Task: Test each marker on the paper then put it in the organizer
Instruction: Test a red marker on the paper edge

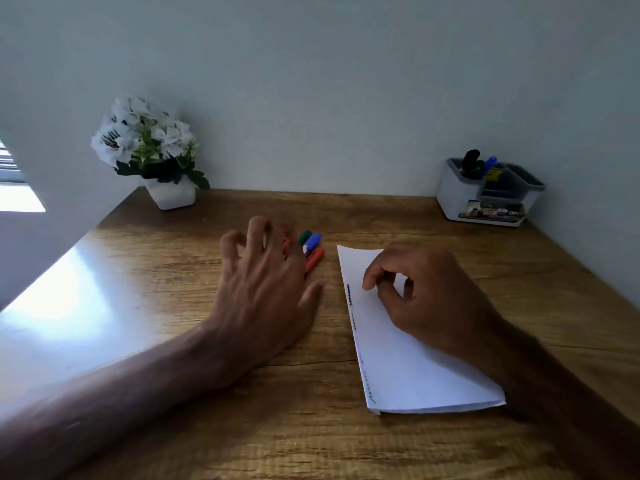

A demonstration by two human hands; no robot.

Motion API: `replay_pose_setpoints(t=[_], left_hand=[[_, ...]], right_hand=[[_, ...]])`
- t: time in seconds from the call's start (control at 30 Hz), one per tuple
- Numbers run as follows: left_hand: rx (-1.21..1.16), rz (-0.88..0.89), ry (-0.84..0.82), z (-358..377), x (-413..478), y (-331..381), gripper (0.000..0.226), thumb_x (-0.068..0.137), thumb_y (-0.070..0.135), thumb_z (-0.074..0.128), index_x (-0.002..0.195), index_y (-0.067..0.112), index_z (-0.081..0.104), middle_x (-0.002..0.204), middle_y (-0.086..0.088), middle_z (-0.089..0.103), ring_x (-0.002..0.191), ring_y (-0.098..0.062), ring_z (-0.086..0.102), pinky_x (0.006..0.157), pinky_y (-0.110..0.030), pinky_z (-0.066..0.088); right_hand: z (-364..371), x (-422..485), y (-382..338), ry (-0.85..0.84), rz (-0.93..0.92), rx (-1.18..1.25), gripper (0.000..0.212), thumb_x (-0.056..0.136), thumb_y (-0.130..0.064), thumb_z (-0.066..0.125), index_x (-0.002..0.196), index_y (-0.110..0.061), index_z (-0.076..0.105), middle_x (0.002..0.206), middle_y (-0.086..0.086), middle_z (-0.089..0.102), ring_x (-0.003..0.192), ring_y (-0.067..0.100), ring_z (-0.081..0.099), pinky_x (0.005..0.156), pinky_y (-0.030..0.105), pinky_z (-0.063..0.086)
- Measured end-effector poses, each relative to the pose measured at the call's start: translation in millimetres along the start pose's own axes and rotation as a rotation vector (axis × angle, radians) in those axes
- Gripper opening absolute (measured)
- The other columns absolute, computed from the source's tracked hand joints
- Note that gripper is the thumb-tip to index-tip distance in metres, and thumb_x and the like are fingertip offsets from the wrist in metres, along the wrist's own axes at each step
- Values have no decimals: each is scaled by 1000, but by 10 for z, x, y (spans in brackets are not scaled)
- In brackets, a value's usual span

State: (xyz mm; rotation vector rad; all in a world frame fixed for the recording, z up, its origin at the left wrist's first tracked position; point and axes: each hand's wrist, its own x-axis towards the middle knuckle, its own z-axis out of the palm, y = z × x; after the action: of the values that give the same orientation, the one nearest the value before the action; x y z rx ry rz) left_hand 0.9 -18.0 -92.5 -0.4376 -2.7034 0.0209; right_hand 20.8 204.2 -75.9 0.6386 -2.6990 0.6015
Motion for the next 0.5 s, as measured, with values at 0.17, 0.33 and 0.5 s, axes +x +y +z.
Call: replay_pose_setpoints(t=[0.17,0.33,0.5], left_hand=[[-36,48,3,-32,-40,45,37,92,54,51,109,25,67,126,-3,66,124,-26,45,95,-47,35],[-70,46,-64,-133,-97,124,47,100,53,48,138,26,49,141,-4,60,136,-27,41,107,-43,34],[-78,77,-73,-182,-181,138,41,102,57,39,123,29,60,130,2,64,133,-21,44,107,-37,39]], right_hand=[[-25,-3,-30,38,-53,15,22,83,-2,72,87,-24,77,88,-12,74,75,0,64,62,1,40],[-35,-2,-30,17,-35,-2,23,83,-4,73,88,-25,77,89,-15,74,76,-3,64,64,1,42],[-8,-8,-14,-99,49,-20,19,88,-14,68,93,-31,75,93,-21,69,85,0,63,68,9,43]])
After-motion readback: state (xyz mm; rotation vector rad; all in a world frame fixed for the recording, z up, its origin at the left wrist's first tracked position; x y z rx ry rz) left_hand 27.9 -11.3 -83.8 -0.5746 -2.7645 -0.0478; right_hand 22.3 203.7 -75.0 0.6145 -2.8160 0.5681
